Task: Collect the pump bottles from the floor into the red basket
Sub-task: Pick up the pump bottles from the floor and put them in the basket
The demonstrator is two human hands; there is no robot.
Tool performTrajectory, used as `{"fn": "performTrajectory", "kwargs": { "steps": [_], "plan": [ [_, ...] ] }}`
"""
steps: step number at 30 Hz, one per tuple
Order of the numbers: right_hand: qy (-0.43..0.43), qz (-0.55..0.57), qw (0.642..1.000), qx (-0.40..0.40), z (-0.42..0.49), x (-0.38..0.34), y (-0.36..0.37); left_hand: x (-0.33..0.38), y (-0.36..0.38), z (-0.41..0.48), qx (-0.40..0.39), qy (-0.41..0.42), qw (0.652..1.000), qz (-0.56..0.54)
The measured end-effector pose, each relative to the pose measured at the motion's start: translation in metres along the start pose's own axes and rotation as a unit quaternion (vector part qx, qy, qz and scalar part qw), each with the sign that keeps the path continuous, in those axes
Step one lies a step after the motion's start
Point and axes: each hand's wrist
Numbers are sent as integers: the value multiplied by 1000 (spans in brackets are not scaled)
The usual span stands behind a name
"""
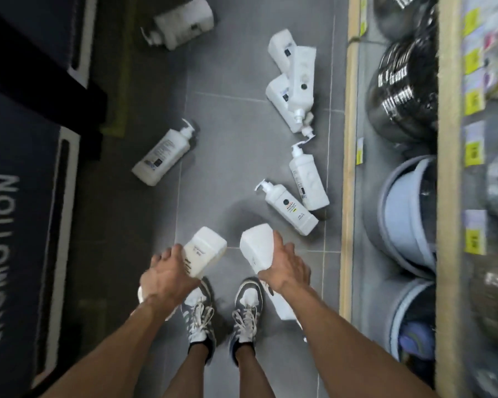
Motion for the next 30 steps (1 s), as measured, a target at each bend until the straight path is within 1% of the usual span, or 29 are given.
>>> {"fn": "performTrajectory", "kwargs": {
  "steps": [3,7,10,13,16,20,23,25,26,28,30],
  "plan": [
    [-15,27,999,17,-75,-8,-31,2,-39,-64,20,-5,1000,3],
    [-15,33,999,38,-171,-9,-69,-1,-95,-140,52,-9,999,10],
    [-26,35,998,54,-237,-10,-95,-7,-137,-189,85,4,996,15],
    [-28,44,996,73,-295,-8,-118,-11,-179,-234,129,15,992,-7],
    [-33,47,993,99,-346,-9,-140,-13,-220,-277,153,21,987,-45],
    [-50,49,990,125,-401,-20,-163,-20,-265,-329,181,33,981,-58],
    [-84,34,985,146,-434,-33,-177,-29,-283,-366,192,49,979,-53],
    [-128,11,979,156,-452,-44,-186,-35,-293,-389,213,66,973,-54],
    [-148,-1,976,161,-457,-48,-192,-37,-296,-397,222,73,970,-65],
    [-195,-28,964,178,-476,-53,-199,-49,-300,-423,234,62,965,-100],
    [-221,-23,955,199,-485,-54,-206,-55,-301,-437,249,49,957,-140]
  ]
}}
Point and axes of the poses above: each hand's wrist, its own z-axis towards the middle knuckle, its own y-axis out of the palm, x = y × z, and after that the axes turned 3 degrees about -z, right-handed
